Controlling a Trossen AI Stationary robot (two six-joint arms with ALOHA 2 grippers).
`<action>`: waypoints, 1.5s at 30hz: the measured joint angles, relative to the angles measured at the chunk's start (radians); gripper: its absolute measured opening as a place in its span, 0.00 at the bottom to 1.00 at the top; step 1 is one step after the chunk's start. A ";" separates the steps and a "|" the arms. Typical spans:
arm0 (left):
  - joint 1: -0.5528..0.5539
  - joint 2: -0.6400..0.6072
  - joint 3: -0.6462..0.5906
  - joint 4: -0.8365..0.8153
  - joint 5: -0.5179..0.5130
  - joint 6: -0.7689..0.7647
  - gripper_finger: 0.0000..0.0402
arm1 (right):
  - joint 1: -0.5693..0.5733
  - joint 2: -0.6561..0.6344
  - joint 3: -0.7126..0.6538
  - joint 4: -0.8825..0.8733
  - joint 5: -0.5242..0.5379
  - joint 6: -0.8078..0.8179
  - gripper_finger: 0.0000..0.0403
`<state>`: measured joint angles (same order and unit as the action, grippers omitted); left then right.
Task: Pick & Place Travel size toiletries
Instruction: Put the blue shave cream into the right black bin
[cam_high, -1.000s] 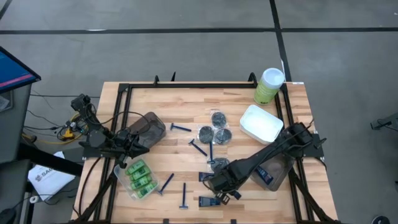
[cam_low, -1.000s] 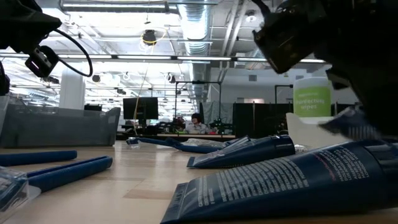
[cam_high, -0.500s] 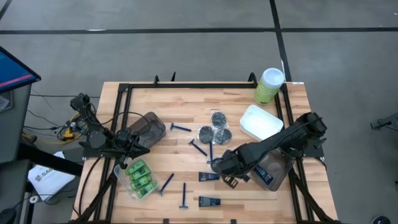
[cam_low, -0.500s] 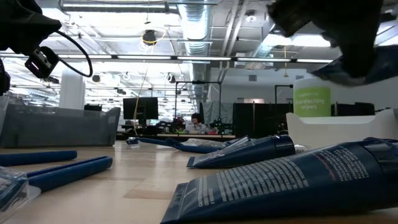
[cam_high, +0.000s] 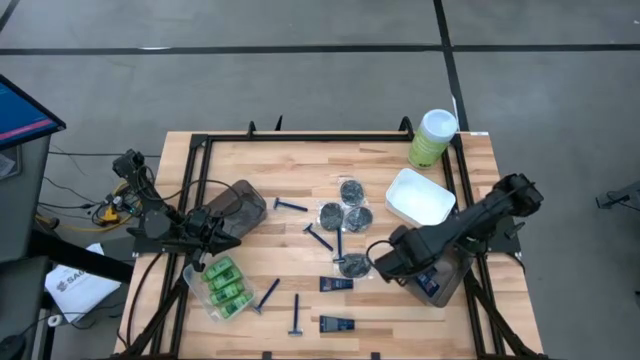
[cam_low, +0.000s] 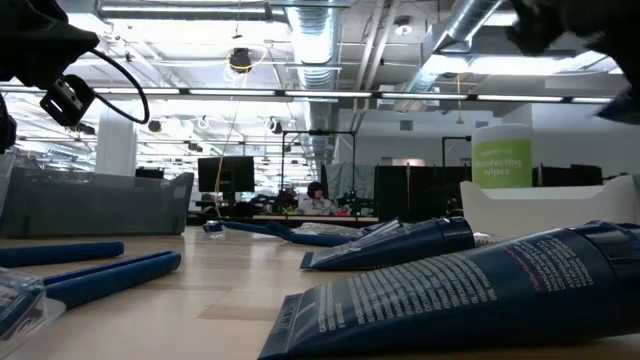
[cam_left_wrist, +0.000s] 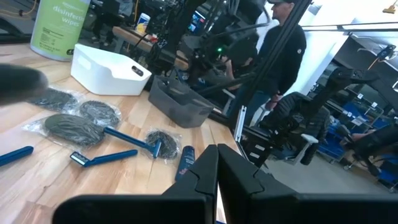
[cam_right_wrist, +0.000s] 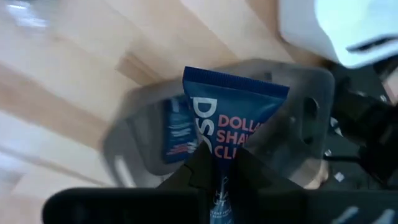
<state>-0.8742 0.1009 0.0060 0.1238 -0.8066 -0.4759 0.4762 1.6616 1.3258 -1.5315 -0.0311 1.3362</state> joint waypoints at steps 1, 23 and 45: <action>0.000 0.000 0.000 0.000 0.000 0.000 0.00 | 0.005 -0.007 -0.025 0.004 -0.006 0.021 0.05; 0.000 0.000 0.000 0.011 0.000 0.000 0.00 | 0.059 -0.093 -0.343 0.239 -0.192 0.115 0.08; 0.000 0.000 0.000 0.015 0.000 0.000 0.00 | 0.067 -0.092 -0.343 0.264 -0.222 0.067 0.26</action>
<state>-0.8742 0.1009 0.0059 0.1389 -0.8062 -0.4759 0.5430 1.5696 0.9825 -1.2670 -0.2530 1.4034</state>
